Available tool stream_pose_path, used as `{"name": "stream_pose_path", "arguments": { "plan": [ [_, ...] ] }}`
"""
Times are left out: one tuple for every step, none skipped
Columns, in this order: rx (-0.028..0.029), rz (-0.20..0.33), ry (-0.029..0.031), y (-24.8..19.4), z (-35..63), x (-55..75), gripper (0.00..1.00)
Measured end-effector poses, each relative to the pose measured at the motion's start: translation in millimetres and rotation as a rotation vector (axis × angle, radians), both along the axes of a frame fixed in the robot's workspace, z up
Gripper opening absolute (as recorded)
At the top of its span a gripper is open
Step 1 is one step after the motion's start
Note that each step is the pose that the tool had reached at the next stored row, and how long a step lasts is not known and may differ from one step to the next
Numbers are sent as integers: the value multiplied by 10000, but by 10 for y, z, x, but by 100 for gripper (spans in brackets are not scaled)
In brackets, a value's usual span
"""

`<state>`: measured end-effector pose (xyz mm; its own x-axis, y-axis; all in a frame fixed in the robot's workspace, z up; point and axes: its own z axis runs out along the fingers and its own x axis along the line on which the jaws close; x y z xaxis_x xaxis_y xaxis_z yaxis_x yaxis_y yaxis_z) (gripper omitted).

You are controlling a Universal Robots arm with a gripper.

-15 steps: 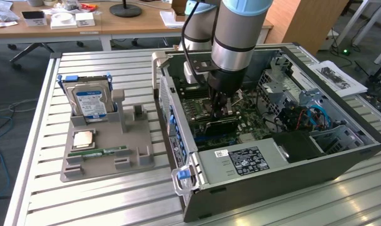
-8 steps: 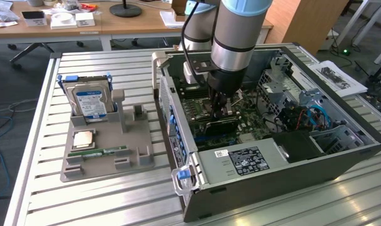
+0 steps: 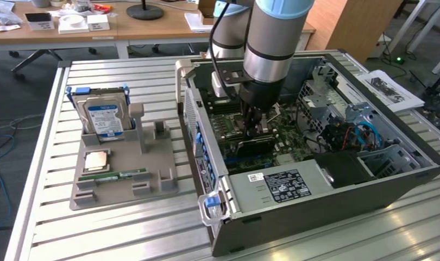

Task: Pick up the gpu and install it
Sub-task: 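Press down on the gpu until it lock into place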

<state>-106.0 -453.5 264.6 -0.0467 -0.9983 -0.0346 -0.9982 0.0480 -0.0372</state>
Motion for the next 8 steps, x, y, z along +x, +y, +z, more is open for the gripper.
{"name": "stream_pose_path", "arguments": {
  "plan": [
    [0, -2, -6, 0, -6, -6, 11],
    [9, -2, -13, 1, -12, -11, 11],
    [6, -1, -13, 1, -12, -11, 11],
    [6, 0, -12, 1, -12, -11, 11],
    [4, 0, -12, 1, -11, -10, 11],
    [2, 0, -12, 1, -10, -11, 11],
    [1, 0, -11, 0, -9, -11, 11],
    [-2, 1, -12, 0, -13, -14, 11]
  ]
}}
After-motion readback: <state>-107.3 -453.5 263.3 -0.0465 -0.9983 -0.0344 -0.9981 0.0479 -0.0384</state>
